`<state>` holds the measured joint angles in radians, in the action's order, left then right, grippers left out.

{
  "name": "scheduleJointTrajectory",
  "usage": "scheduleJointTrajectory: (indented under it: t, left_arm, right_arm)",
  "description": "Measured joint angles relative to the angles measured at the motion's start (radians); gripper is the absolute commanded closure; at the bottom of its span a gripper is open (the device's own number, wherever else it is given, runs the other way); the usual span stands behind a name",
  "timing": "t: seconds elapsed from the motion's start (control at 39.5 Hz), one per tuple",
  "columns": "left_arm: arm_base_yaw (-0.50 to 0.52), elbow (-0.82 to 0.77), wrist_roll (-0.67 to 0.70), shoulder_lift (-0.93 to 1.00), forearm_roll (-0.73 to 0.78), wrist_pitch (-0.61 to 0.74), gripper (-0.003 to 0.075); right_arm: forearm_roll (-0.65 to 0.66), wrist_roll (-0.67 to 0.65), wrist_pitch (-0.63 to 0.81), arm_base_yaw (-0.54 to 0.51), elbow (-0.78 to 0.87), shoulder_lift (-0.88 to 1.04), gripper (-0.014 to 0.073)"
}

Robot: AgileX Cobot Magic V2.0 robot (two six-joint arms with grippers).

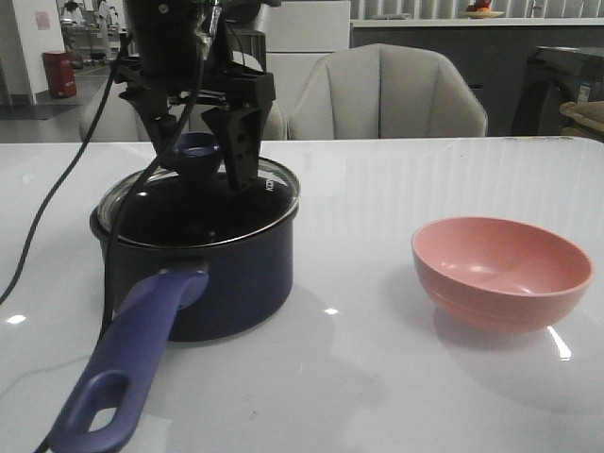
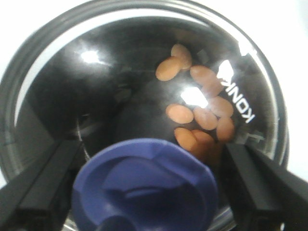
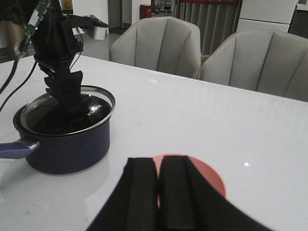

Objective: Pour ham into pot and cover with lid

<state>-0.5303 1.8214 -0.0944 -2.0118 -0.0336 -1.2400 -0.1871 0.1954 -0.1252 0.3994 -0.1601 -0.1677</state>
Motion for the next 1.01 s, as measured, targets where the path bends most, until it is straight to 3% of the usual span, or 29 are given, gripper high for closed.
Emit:
scheduleJointTrajectory:
  t: [0.76,1.01]
  left_arm:
    - [0.0,-0.042,0.0,0.078,-0.065,0.009,0.0101]
    - [-0.002,-0.045,0.0,0.154,0.02,0.003,0.0101]
  right_arm:
    - [0.0,0.0,0.0,0.0,0.0,0.0,0.0433]
    - [0.0,0.0,0.0,0.0,0.0,0.0,0.0433]
